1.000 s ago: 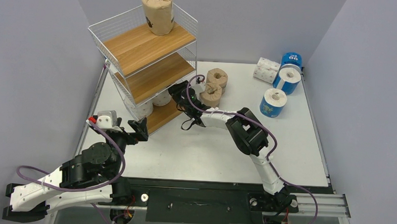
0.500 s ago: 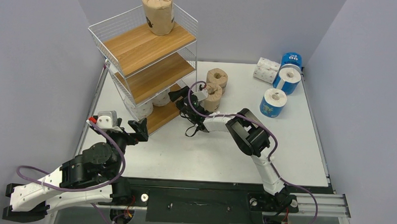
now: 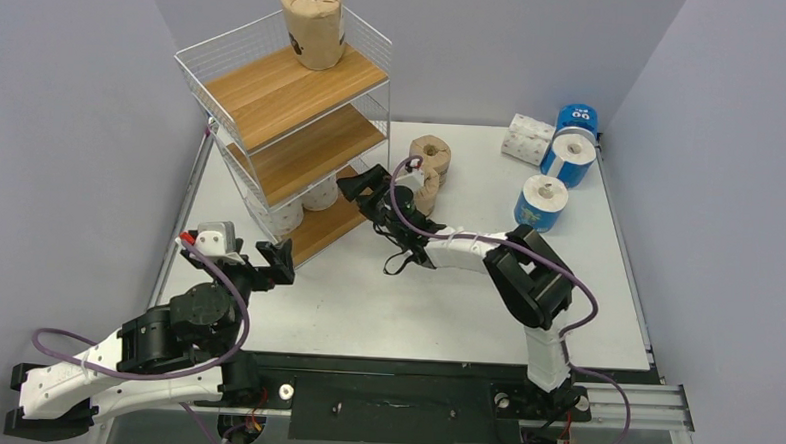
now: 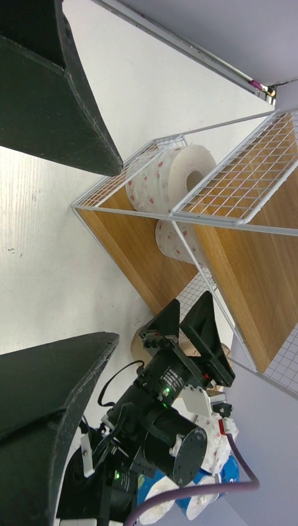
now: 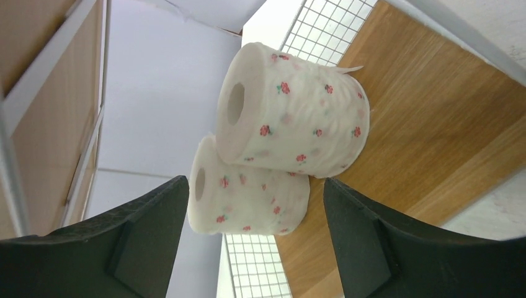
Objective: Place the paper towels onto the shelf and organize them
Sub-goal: Adjust the paper towel on the shelf.
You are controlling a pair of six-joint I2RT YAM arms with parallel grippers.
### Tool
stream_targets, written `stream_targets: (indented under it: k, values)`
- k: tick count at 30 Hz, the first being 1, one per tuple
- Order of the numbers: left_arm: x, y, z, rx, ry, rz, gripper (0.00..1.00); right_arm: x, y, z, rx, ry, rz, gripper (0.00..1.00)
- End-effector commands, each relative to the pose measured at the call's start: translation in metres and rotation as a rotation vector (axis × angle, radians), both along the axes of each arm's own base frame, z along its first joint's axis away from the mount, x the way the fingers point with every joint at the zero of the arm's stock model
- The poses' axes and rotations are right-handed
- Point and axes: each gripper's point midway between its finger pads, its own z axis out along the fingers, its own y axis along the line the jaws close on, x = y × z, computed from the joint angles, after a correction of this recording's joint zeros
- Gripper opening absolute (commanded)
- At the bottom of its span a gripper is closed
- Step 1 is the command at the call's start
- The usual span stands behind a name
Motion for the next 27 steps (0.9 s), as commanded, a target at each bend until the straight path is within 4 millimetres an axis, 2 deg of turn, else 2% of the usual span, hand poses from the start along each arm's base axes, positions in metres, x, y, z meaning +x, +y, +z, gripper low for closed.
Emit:
stream_targets:
  k: [1, 4, 5, 6, 7, 8, 9, 10, 11, 12, 13, 14, 15, 16, 17, 18, 19, 21, 23, 26, 27]
  values:
    - [-0.003, -0.004, 0.008, -0.034, 0.018, -0.03, 0.97, -0.021, -0.01, 0.03, -0.01, -0.084, 0.063, 0.76]
    - [-0.004, -0.008, 0.004, -0.021, 0.034, -0.054, 0.97, -0.039, -0.024, 0.027, -0.064, -0.095, 0.088, 0.76]
    - [-0.004, -0.011, 0.002, -0.011, 0.041, -0.059, 0.97, -0.046, -0.029, 0.018, -0.088, -0.086, 0.096, 0.76]
    - [-0.004, -0.014, 0.001, -0.006, 0.047, -0.074, 0.97, -0.051, -0.033, 0.025, -0.106, -0.104, 0.102, 0.76]
    - [-0.004, -0.017, -0.001, 0.006, 0.053, -0.08, 0.97, -0.059, -0.04, 0.013, -0.15, -0.096, 0.112, 0.76]
    - [-0.005, -0.021, -0.002, 0.011, 0.059, -0.096, 0.97, -0.063, -0.044, 0.024, -0.149, -0.115, 0.113, 0.76]
    - [-0.004, -0.025, -0.005, 0.025, 0.066, -0.102, 0.97, -0.07, -0.051, 0.013, -0.195, -0.106, 0.121, 0.76]
    - [-0.004, -0.029, -0.005, 0.026, 0.071, -0.117, 0.97, -0.075, -0.057, 0.022, -0.203, -0.119, 0.12, 0.76]
    - [-0.004, -0.033, -0.007, 0.041, 0.078, -0.125, 0.97, -0.08, -0.065, 0.012, -0.257, -0.114, 0.128, 0.76]
    - [-0.004, -0.037, -0.008, 0.041, 0.082, -0.14, 0.97, -0.084, -0.072, 0.026, -0.263, -0.137, 0.117, 0.76]
    - [-0.004, -0.041, -0.01, 0.052, 0.086, -0.149, 0.97, -0.09, -0.081, 0.016, -0.329, -0.131, 0.126, 0.76]
    - [-0.004, -0.045, -0.009, 0.046, 0.088, -0.165, 0.97, -0.094, -0.09, 0.028, -0.342, -0.152, 0.112, 0.76]
    - [-0.004, -0.048, -0.01, 0.052, 0.089, -0.172, 0.97, -0.099, -0.1, 0.017, -0.415, -0.127, 0.121, 0.76]
    - [-0.005, -0.052, -0.009, 0.044, 0.088, -0.187, 0.97, -0.1, -0.111, 0.025, -0.441, -0.131, 0.095, 0.76]
    - [-0.004, -0.054, -0.009, 0.047, 0.087, -0.195, 0.97, -0.104, -0.123, 0.014, -0.525, -0.096, 0.099, 0.77]
    - [-0.005, -0.058, -0.008, 0.034, 0.083, -0.209, 0.97, -0.103, -0.136, 0.021, -0.554, -0.096, 0.061, 0.78]
    - [-0.005, -0.061, -0.008, 0.035, 0.082, -0.217, 0.97, -0.107, -0.149, 0.011, -0.626, -0.056, 0.054, 0.79]
    - [-0.004, -0.069, -0.008, 0.026, 0.078, -0.235, 0.97, -0.11, -0.175, 0.016, -0.695, -0.043, -0.004, 0.81]
    - [-0.004, -0.078, -0.01, 0.025, 0.08, -0.256, 0.97, -0.11, -0.198, 0.019, -0.742, -0.028, -0.075, 0.83]
    - [-0.003, -0.097, -0.015, 0.027, 0.086, -0.297, 0.97, -0.104, -0.235, 0.021, -0.762, 0.012, -0.226, 0.95]
    - [-0.004, -0.103, -0.017, 0.029, 0.092, -0.319, 0.97, -0.105, -0.237, 0.021, -0.735, 0.027, -0.225, 0.97]
